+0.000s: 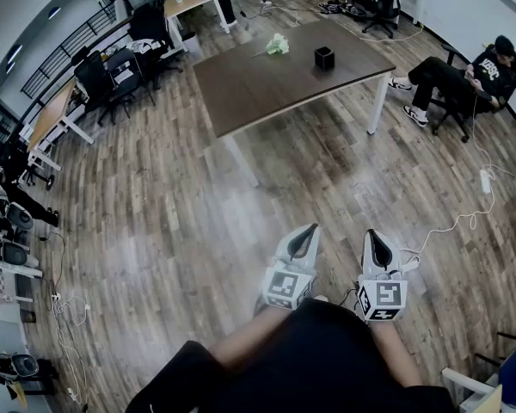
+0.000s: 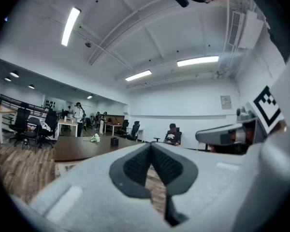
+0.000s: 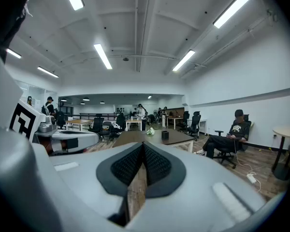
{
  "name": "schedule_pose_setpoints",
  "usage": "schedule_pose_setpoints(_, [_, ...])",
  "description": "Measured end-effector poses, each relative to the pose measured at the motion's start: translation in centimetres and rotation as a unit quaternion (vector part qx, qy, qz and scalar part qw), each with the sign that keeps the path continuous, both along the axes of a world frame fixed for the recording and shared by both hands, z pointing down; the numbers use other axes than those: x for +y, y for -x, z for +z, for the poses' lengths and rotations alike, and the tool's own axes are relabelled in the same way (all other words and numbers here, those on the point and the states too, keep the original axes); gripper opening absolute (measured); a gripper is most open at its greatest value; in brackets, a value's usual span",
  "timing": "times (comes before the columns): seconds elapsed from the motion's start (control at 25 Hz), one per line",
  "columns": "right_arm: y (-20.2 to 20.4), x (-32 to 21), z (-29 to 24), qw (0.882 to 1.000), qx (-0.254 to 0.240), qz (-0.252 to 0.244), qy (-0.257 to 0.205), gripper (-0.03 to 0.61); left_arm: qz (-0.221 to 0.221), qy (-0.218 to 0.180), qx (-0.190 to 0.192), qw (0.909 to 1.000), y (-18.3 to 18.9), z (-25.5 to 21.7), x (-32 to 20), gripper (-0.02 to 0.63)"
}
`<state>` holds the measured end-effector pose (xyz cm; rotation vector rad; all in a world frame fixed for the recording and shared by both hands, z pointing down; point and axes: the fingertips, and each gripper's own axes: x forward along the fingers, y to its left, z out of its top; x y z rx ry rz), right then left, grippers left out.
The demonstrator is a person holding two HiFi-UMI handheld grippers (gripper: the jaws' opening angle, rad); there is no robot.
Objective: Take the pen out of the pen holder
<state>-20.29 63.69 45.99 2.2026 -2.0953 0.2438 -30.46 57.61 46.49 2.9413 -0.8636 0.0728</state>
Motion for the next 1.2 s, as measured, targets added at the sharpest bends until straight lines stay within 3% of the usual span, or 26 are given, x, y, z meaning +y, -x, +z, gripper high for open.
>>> schedule_pose_setpoints(0.32, [-2.5,0.7,1.3,0.999,-0.024,0.02,-0.016,0.002,-0.016,-0.005,-0.005,0.9998,-0.4,0.8,-0.3,0.003])
schedule_pose_setpoints(0.48, [-3.6,0.9,2.7,0.999,-0.031,0.043,0.0,0.002,0.005,0.0,0.0,1.0,-0.8,1.1,-0.2,0.002])
schedule_pose_setpoints(0.76, [-5.9,-1.7,4.0,0.999,-0.039,0.037,0.004,0.002,0.032,-0.005,0.013,0.9994,-4.0,1.6,-2.5,0.003])
schedule_pose_setpoints(0.92, [-7.2,-4.7,5.1,0.998,-0.041,0.036,0.018,0.002,0.044,0.006,0.025,0.9987,-6.1,2.4,-5.6,0.003])
schedule_pose_setpoints(1.2, [-11.7,-13.7,6.2,0.998,-0.029,0.033,0.037,0.002,0.026,0.019,0.003,0.9995,-10.3,4.6,-15.2,0.003])
